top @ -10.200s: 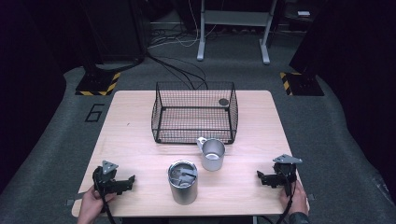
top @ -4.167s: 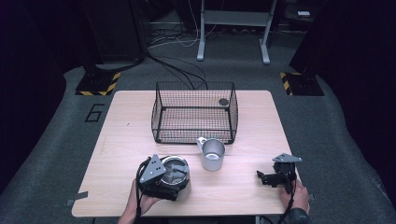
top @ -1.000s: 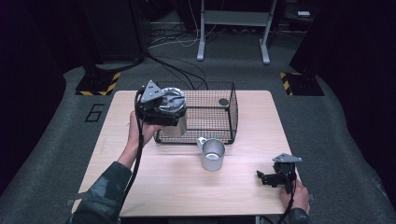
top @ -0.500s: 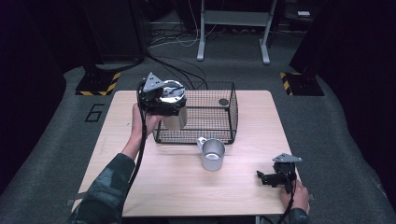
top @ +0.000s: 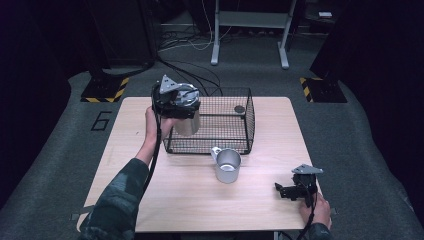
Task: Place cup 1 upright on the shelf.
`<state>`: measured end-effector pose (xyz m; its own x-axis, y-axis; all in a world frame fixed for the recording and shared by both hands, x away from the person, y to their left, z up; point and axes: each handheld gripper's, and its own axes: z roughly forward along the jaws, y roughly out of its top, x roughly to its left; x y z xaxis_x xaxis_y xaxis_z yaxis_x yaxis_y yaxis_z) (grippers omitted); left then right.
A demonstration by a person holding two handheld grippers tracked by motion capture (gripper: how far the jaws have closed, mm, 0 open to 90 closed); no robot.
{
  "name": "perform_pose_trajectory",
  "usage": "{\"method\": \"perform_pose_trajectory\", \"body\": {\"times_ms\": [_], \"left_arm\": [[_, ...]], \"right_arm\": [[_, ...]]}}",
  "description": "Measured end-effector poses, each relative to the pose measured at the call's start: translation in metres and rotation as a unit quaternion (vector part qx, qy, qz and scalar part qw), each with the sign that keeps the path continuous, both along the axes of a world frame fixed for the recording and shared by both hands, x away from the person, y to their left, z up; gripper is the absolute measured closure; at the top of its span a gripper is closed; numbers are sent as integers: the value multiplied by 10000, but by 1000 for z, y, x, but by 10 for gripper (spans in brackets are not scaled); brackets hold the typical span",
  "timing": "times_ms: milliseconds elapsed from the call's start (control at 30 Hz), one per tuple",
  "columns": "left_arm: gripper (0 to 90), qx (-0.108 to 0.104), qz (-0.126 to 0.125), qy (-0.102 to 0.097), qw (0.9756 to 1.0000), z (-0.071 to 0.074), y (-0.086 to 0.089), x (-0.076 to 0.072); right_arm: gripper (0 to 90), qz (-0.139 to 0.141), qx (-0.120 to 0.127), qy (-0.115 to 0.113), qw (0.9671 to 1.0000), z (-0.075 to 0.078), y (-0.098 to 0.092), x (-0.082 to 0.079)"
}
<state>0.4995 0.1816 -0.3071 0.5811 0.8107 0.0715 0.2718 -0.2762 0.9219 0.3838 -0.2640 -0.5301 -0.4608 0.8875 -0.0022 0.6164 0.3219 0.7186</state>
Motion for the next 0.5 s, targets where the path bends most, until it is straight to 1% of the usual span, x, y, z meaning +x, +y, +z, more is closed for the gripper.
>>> {"method": "perform_pose_trajectory", "body": {"times_ms": [133,267,333,400,500], "left_arm": [[40,21,41,90,9999,-4,-2,6],[40,42,102,140,9998,-10,-4,11],[40,33,184,108,9998,-13,-5,14],[40,8,211,110,9997,-17,-6,17],[40,47,230,108,9997,-21,-9,20]], "right_arm": [[0,1,-1,0,10000,0,0,0],[0,0,-1,-1,10000,0,0,0],[0,1,-1,-1,10000,0,0,0],[0,-2,0,-4,10000,0,0,0],[0,1,-2,0,10000,0,0,0]]}}
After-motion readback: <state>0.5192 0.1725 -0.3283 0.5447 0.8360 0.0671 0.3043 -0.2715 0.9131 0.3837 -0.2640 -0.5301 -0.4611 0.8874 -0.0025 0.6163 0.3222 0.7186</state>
